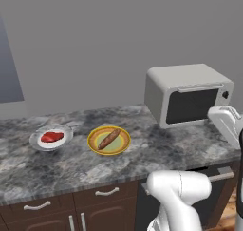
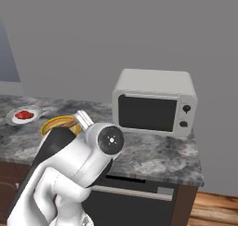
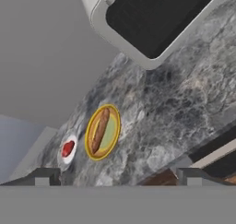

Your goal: Open the toaster oven door. Place the baguette on the bottom rack in the toaster oven and place the steak on the top rack.

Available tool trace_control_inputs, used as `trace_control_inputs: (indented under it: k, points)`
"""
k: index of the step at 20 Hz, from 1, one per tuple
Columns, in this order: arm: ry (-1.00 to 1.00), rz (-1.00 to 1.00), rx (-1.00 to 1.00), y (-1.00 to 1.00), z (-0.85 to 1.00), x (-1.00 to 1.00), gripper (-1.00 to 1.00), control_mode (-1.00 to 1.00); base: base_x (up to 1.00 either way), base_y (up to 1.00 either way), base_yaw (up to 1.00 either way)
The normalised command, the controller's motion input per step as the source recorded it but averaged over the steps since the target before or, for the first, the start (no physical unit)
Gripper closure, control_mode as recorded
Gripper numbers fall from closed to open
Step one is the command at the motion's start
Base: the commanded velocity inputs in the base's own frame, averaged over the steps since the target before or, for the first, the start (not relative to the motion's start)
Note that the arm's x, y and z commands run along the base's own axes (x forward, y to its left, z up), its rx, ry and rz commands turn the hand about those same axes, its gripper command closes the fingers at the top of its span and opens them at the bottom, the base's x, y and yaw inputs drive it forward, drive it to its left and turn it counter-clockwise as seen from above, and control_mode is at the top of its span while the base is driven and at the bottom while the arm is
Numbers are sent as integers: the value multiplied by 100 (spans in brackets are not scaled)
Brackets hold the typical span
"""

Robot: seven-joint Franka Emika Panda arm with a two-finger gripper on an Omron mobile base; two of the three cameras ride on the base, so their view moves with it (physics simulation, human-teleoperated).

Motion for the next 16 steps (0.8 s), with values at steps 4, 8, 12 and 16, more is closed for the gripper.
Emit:
trace_control_inputs:
  k: [4,8,12,16]
  points:
    - [3,-21,0,0,4,0,-100,-100,0,0,0]
    - [0,-21,1,0,0,0,-100,-100,0,0,0]
    - [-4,-11,10,-21,0,0,-100,-100,0,0,0]
    - [-8,-4,20,-35,0,0,-100,-100,0,0,0]
